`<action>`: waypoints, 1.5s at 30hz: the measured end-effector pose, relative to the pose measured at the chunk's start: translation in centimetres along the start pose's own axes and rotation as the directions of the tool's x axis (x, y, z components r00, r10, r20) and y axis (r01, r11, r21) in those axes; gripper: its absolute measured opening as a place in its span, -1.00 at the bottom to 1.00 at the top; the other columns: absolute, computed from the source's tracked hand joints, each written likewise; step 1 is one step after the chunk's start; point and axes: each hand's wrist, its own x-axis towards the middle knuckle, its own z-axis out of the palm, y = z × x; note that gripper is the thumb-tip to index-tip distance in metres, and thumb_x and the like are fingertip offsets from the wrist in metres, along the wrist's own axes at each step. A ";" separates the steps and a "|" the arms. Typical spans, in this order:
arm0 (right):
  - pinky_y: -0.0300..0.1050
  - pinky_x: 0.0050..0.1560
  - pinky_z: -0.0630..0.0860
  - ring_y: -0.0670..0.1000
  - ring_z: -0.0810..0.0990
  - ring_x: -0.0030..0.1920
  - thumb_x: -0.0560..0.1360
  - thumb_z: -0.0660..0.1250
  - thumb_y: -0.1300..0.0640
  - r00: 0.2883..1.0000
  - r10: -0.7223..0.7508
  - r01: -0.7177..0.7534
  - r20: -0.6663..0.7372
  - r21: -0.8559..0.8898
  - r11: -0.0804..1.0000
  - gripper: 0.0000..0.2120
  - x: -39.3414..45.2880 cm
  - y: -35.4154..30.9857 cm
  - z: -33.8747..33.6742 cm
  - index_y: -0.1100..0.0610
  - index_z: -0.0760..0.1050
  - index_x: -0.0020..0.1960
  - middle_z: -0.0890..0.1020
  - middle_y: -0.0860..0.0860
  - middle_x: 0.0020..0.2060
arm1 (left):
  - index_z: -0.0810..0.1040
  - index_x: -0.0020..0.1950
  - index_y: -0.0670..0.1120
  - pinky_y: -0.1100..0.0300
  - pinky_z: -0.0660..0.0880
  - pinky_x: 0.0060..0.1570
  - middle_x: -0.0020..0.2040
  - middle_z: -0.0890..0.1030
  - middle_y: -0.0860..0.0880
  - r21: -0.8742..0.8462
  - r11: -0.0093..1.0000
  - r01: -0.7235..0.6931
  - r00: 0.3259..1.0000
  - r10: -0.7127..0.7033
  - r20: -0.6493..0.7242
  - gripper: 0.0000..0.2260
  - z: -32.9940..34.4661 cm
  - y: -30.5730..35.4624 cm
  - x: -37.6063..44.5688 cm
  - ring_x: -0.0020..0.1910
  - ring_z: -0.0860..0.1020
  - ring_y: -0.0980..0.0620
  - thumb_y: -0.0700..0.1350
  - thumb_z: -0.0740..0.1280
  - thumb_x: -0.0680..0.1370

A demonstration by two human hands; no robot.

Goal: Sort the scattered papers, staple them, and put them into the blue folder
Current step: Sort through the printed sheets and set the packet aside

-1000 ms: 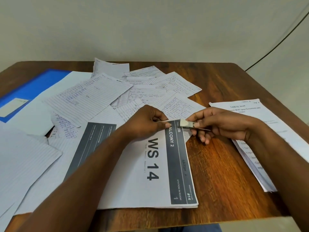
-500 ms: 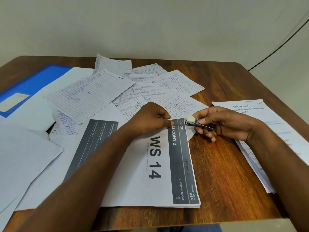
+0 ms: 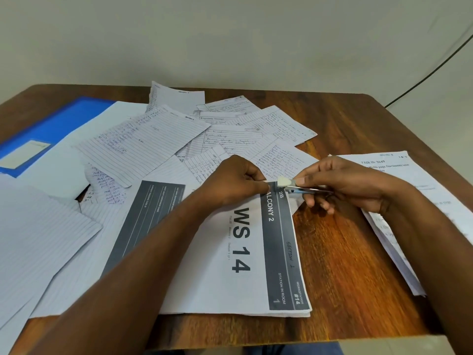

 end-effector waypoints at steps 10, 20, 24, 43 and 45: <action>-0.17 -0.40 0.42 0.04 0.48 -0.45 0.60 0.40 0.08 0.991 0.051 -0.064 -0.120 -0.102 0.993 -0.71 0.2 -1.0 0.2 0.32 0.69 0.04 0.66 0.26 -0.26 | 0.74 -0.22 -0.05 0.31 0.40 -0.32 -0.40 0.64 0.17 0.046 0.999 -0.003 1.000 0.003 -0.009 -0.87 0.1 0.3 0.0 -0.42 0.50 0.28 -0.05 0.56 0.50; -0.19 -0.50 0.52 0.03 0.55 -0.42 0.56 0.41 0.12 0.992 0.104 -0.097 -0.077 0.094 0.991 -0.77 1.2 -0.3 1.0 0.32 0.66 -0.02 0.68 0.31 -0.15 | 0.75 -0.20 -0.05 0.30 0.39 -0.31 -0.38 0.65 0.13 0.034 0.999 -0.009 1.000 0.009 0.010 -0.88 0.1 0.1 0.1 -0.41 0.47 0.26 -0.05 0.56 0.51; -0.19 -0.49 0.55 0.01 0.60 -0.38 0.56 0.38 0.14 0.995 0.079 -0.067 -0.055 0.195 0.979 -0.75 1.0 0.8 0.5 0.32 0.65 0.07 0.70 0.34 -0.04 | 0.75 -0.20 -0.05 0.41 0.38 -0.36 -0.37 0.65 0.17 0.036 0.999 0.003 1.000 -0.003 0.011 -0.89 0.2 0.1 0.1 -0.40 0.51 0.30 -0.08 0.55 0.51; -0.26 -0.53 0.49 -0.04 0.58 -0.39 0.61 0.35 0.21 0.991 0.110 -0.097 -0.073 0.158 0.983 -0.79 1.4 1.8 0.2 0.33 0.64 0.15 0.72 0.23 -0.08 | 0.76 -0.15 -0.07 0.48 0.29 -0.42 -0.41 0.60 0.20 0.121 0.993 0.005 1.000 -0.009 0.027 -0.91 0.5 0.5 0.5 -0.41 0.50 0.34 -0.09 0.53 0.53; -0.26 -0.52 0.49 -0.04 0.59 -0.38 0.60 0.36 0.21 0.991 0.107 -0.093 -0.076 0.166 0.982 -0.77 1.4 1.9 0.2 0.33 0.64 0.17 0.72 0.24 -0.06 | 0.76 -0.15 -0.09 0.49 0.29 -0.45 -0.47 0.57 0.25 0.120 0.993 0.005 1.000 -0.009 0.029 -0.91 0.5 0.4 0.6 -0.43 0.49 0.35 -0.10 0.53 0.53</action>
